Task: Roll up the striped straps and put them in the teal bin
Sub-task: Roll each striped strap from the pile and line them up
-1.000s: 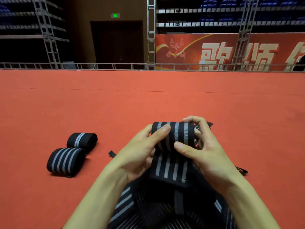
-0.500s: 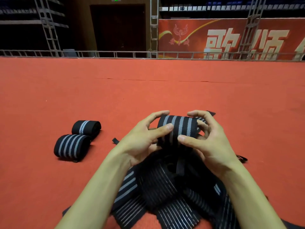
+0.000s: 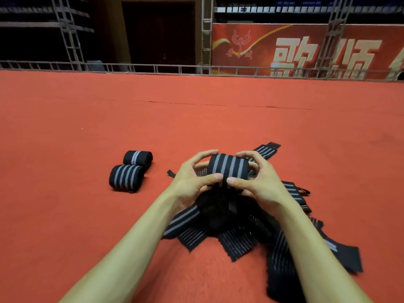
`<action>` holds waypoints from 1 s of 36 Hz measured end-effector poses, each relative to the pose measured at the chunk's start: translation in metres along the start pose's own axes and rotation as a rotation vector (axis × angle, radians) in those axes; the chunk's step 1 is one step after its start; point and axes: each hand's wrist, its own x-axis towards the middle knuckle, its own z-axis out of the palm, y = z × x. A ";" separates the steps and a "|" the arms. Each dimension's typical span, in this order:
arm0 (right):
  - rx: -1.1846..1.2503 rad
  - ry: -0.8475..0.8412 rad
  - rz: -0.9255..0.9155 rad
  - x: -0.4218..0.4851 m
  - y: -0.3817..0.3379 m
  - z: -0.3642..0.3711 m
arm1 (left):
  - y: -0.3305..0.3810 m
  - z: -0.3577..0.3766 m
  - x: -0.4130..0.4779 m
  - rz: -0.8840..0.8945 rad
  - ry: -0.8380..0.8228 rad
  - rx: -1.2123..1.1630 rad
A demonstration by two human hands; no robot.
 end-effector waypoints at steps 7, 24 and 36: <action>-0.029 -0.066 0.056 -0.006 -0.015 0.062 | 0.023 -0.046 -0.046 0.017 0.061 0.037; -0.321 -0.173 0.041 0.047 0.082 0.239 | 0.005 -0.227 -0.095 -0.132 0.264 0.320; -0.568 -0.156 -0.059 0.078 0.103 0.255 | -0.006 -0.262 -0.072 -0.163 0.323 0.408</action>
